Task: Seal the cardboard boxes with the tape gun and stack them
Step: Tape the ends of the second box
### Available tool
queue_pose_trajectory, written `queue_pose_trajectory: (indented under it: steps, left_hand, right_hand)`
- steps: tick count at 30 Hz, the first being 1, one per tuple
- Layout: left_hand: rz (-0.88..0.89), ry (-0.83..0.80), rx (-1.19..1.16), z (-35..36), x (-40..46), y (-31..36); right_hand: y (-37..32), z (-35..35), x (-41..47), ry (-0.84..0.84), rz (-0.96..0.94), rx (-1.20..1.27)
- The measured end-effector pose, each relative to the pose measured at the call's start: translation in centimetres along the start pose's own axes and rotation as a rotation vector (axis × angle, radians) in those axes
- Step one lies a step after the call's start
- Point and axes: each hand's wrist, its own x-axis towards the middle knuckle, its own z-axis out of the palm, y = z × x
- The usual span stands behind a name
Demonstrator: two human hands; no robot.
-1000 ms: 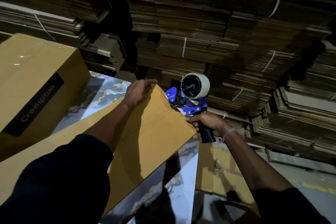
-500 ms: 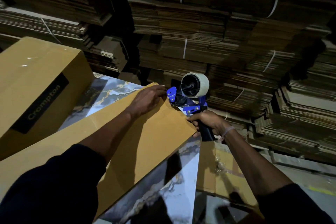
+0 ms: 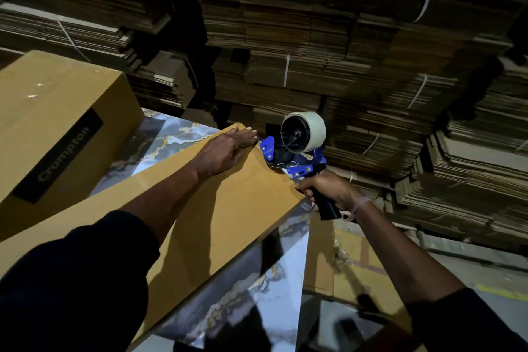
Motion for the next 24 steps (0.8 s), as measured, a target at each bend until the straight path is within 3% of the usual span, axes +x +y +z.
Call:
queue_pose_trajectory:
  steps: [24]
  left_hand:
    - [-0.058,-0.007,-0.029,0.1,0.1,-0.2]
  right_hand:
    - [4.3,-1.7,-5.8,0.104,0.056,-0.072]
